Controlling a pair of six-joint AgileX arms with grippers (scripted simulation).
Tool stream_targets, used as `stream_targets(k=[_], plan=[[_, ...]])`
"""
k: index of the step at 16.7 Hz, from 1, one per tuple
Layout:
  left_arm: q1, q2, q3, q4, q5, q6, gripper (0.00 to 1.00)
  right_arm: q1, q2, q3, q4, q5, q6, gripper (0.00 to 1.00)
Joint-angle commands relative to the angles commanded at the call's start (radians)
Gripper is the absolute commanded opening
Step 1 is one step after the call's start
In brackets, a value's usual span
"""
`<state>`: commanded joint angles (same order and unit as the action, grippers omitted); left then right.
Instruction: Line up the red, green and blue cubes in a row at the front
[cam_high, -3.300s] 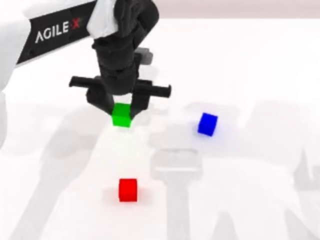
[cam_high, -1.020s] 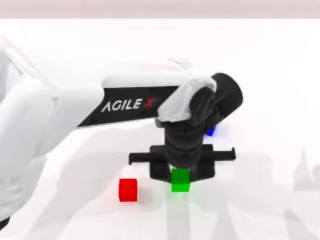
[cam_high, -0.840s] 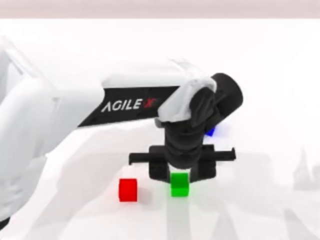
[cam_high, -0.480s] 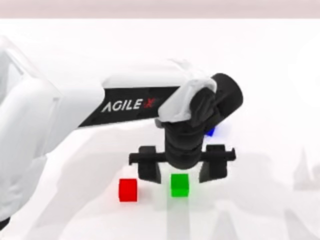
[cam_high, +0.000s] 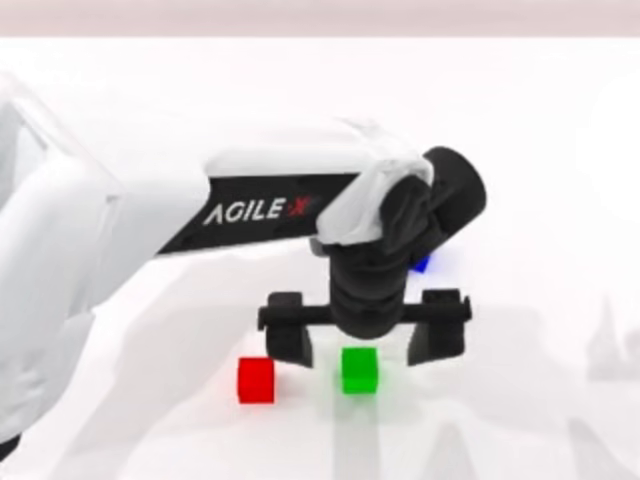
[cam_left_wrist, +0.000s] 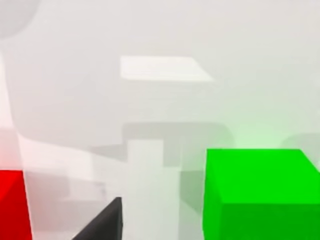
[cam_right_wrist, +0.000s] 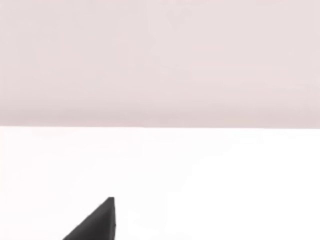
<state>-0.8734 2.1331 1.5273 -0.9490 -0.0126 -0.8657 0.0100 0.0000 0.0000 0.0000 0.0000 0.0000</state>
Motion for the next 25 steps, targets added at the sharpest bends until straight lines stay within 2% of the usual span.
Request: stream_targets(k=[3, 9, 16, 20, 25], plan=[[0.002, -0.01, 0.036, -0.042, -0.001, -0.003, 1.0, 0.0, 0.0, 0.0, 0.0, 0.0, 0.0, 1.0], [0.015, -0.068, 0.172, -0.243, -0.001, -0.006, 1.0, 0.0, 0.0, 0.0, 0.0, 0.0, 0.0, 1.0], [0.026, -0.095, 0.149, -0.227, -0.002, -0.002, 1.0, 0.011, 0.03, 0.03, -0.022, -0.002, -0.011, 1.0], [0.117, -0.267, -0.005, -0.127, -0.009, 0.02, 1.0, 0.065, 0.217, 0.215, -0.147, -0.006, -0.075, 1.0], [0.313, -0.697, -0.353, 0.095, -0.016, 0.111, 1.0, 0.166, 0.686, 0.65, -0.413, -0.002, -0.209, 1.0]])
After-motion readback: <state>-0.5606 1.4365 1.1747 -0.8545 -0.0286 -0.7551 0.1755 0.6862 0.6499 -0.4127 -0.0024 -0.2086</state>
